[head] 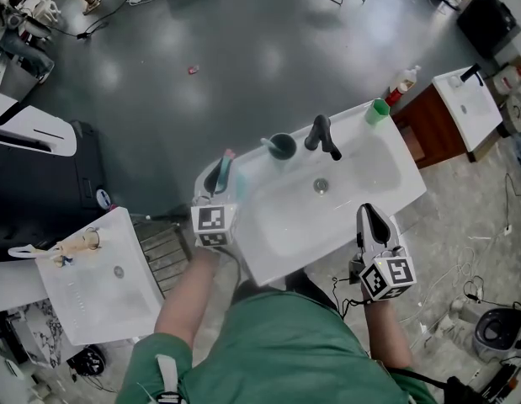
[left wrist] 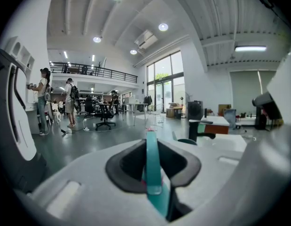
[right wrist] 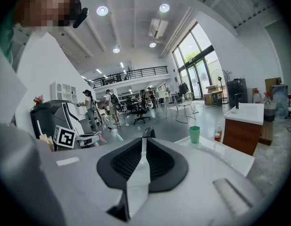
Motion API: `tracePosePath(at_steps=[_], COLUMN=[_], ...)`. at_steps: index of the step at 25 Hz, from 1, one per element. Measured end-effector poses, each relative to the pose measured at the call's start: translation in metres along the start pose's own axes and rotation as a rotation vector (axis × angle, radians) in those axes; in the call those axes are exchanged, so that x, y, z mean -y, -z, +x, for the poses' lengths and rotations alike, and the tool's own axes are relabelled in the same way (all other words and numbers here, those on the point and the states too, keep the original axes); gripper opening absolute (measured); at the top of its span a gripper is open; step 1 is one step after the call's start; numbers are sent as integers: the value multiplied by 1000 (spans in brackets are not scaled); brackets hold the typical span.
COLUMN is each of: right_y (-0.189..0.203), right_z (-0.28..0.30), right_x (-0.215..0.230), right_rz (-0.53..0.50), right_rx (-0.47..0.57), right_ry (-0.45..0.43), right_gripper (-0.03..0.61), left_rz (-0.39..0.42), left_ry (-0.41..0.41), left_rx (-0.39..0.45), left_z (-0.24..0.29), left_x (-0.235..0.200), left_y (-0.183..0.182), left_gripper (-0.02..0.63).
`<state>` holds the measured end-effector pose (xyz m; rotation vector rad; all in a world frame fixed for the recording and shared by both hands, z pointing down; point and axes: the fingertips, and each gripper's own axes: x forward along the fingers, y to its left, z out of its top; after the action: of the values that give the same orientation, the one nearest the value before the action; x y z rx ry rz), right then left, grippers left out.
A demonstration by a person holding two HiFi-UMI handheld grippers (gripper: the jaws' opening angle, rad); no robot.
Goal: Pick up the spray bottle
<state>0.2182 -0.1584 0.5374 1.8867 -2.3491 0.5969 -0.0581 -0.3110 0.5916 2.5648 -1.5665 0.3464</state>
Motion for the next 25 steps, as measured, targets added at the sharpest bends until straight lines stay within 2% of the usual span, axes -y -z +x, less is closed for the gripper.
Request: tracePosePath(at_steps=[15, 25], right_y=[-13, -25], right_z=[-6, -8], right_x=[-17, -28], right_rz=[-20, -36], right_rx=[23, 36], right_ry=[-53, -88], right_gripper=[17, 18], left_rz=[-2, -13], left_ry=[-9, -12], left_rx=[46, 96], left_z=[-34, -70], left_x=[3, 9], left_y=[-30, -64], left_gripper=[63, 63])
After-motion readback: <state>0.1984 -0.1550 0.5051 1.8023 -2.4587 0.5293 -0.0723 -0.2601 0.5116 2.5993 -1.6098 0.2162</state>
